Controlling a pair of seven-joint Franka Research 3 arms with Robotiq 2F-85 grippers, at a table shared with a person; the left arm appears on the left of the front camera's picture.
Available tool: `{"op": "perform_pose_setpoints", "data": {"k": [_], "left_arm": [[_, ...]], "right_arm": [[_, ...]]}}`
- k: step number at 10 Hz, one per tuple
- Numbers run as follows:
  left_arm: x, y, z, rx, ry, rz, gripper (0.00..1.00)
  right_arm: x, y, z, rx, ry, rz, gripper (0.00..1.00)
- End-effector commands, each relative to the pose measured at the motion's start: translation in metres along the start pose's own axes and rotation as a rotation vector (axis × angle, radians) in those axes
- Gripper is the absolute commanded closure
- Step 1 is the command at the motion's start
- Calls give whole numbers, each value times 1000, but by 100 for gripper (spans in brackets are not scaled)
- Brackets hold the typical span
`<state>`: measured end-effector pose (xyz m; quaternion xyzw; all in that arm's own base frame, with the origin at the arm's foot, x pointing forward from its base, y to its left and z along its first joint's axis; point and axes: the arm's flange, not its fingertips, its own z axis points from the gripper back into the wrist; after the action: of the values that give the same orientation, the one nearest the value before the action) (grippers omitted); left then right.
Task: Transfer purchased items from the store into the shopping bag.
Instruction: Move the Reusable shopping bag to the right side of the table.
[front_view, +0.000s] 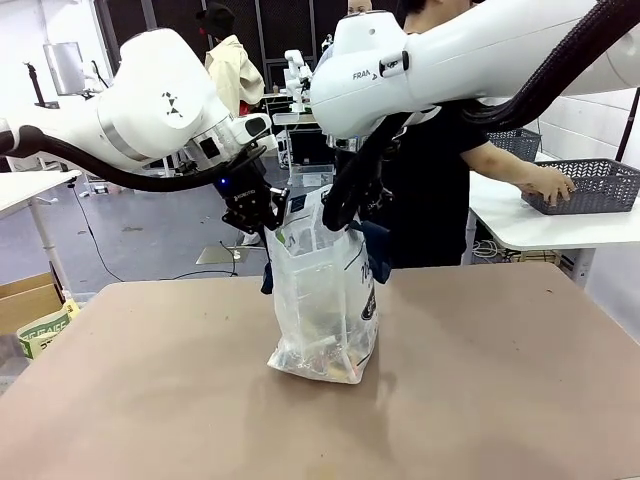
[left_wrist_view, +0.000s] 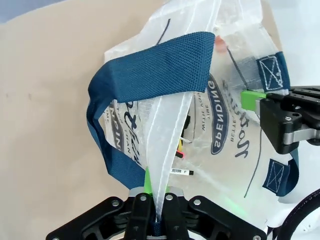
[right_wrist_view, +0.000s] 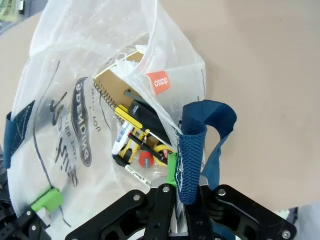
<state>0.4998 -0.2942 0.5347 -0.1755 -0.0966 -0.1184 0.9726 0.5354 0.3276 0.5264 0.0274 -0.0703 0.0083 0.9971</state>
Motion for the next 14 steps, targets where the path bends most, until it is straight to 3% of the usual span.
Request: {"op": "perform_pose_setpoints", "data": {"k": [1,8,14], "left_arm": [[1,0,1,-34,1,-17,100],[2,-31,-15,-25,10,-25,100],[4,-36,-19,-39,5,-3,100]], "right_arm": [[0,-1,2,1,-4,2,100],[9,24,-11,35,-65,-17,100],[11,28,-13,59,-78,-6,100]]}}
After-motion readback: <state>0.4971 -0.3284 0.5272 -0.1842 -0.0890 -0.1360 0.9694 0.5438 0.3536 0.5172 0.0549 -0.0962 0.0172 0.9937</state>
